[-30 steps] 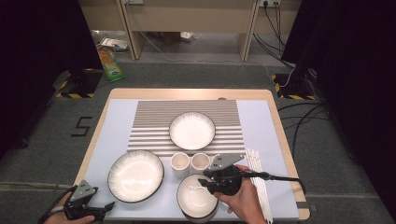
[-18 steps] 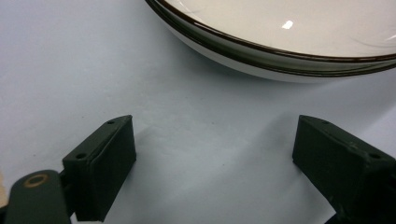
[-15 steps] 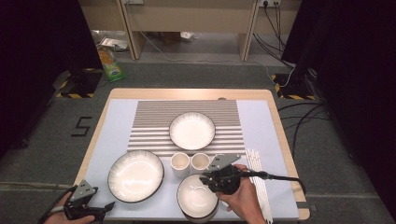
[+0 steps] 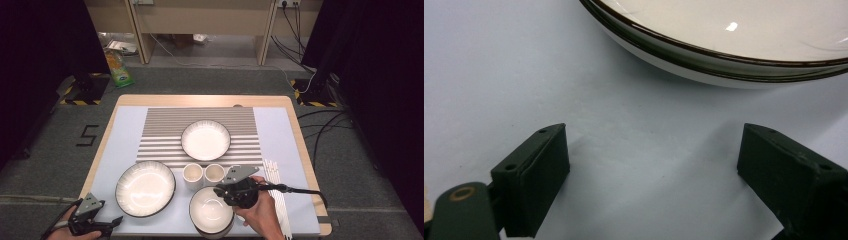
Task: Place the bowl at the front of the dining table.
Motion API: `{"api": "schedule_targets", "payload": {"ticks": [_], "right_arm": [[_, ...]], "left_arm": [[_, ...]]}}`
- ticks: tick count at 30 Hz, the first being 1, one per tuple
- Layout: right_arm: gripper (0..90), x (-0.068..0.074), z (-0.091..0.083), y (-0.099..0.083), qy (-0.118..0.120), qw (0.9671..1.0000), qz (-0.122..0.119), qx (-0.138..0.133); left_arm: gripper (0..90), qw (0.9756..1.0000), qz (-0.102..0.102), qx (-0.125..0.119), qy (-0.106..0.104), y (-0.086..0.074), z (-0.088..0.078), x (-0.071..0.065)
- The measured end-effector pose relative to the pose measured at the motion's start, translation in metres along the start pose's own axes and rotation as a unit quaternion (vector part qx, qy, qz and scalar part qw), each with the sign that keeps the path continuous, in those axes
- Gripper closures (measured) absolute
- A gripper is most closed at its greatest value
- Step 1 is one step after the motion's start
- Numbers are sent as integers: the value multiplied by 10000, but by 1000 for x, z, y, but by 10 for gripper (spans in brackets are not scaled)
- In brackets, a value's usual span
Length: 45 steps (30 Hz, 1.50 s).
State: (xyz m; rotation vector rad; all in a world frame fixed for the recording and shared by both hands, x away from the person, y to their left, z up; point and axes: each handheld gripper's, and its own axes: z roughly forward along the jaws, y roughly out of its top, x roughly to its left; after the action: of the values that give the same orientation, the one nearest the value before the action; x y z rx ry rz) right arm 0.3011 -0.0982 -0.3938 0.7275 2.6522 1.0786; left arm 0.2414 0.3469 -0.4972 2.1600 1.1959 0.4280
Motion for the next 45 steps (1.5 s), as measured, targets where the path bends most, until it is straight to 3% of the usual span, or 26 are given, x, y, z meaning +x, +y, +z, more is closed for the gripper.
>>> {"api": "schedule_targets", "payload": {"ticks": [9, 27, 38, 45], "right_arm": [[811, -2, -9, 3, 237, 9992, 156, -285], [810, -28, -26, 21, 304, 9957, 515, -706], [810, -42, -27, 50, 311, 9952, 540, -753], [810, -63, -19, 61, 276, 9932, 779, -823]], "left_arm": [[120, 10000, -1, -5, -6, 0, 0, 0], [119, 10000, -9, -24, -1, 0, 0, 0], [119, 10000, -12, -11, -26, 0, 0, 0], [119, 10000, -21, -15, -28, 0, 0, 0]]}}
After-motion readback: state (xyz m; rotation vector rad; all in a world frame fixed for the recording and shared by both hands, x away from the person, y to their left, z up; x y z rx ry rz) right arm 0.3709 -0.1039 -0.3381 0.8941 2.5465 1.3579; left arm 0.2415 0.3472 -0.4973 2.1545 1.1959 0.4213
